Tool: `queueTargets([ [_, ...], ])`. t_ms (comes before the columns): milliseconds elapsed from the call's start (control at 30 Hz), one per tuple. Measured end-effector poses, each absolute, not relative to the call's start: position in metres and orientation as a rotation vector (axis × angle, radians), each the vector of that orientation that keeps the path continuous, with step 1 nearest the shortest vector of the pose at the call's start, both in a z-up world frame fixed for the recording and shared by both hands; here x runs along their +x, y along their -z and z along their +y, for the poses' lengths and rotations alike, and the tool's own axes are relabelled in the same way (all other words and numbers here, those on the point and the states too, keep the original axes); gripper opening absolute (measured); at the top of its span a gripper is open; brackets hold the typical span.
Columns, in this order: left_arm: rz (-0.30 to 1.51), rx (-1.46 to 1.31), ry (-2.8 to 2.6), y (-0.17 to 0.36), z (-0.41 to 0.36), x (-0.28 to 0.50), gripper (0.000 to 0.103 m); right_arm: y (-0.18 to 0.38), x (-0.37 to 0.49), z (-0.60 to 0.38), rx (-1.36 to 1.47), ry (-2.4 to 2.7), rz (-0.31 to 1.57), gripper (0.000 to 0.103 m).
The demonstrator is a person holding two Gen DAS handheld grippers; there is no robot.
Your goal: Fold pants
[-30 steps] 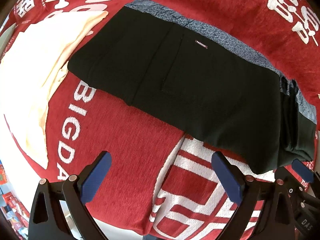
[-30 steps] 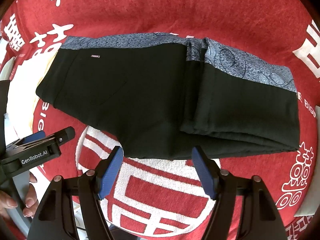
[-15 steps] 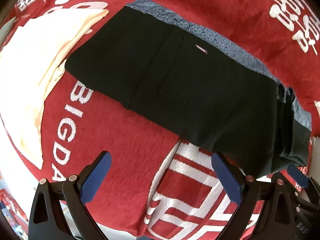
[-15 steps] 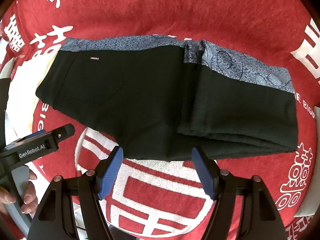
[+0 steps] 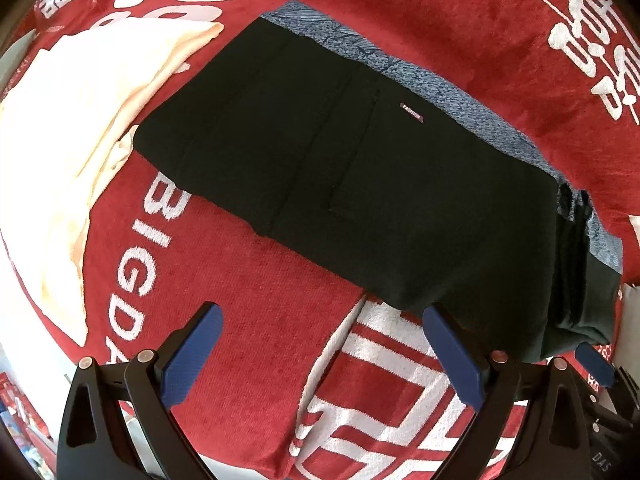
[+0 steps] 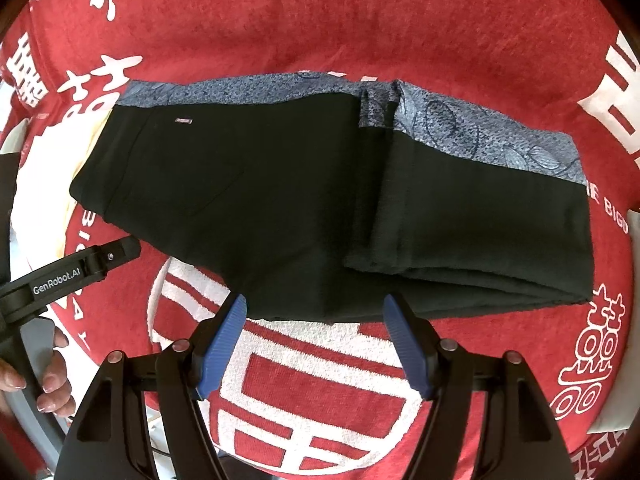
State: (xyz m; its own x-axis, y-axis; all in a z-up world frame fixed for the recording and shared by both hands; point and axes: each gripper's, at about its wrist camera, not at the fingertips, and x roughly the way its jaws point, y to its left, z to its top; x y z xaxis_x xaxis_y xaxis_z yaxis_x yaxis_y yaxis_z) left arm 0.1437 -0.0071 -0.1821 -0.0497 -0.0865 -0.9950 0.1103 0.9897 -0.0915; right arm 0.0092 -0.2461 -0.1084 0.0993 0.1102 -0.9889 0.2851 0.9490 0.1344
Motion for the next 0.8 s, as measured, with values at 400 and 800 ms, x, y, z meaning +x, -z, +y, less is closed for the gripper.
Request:
queueTargets([
  [400,1.589,-0.014,0.161,0.184,-0.002,0.148,0.101,0.098,0.017,-0.258,0.307,0.164,1.433,0.075],
  [800,1.517,-0.367,0.203,0.201,0.059,0.172,0.101,0.13,0.031,-0.288,0.318,0.224,1.45,0.076],
])
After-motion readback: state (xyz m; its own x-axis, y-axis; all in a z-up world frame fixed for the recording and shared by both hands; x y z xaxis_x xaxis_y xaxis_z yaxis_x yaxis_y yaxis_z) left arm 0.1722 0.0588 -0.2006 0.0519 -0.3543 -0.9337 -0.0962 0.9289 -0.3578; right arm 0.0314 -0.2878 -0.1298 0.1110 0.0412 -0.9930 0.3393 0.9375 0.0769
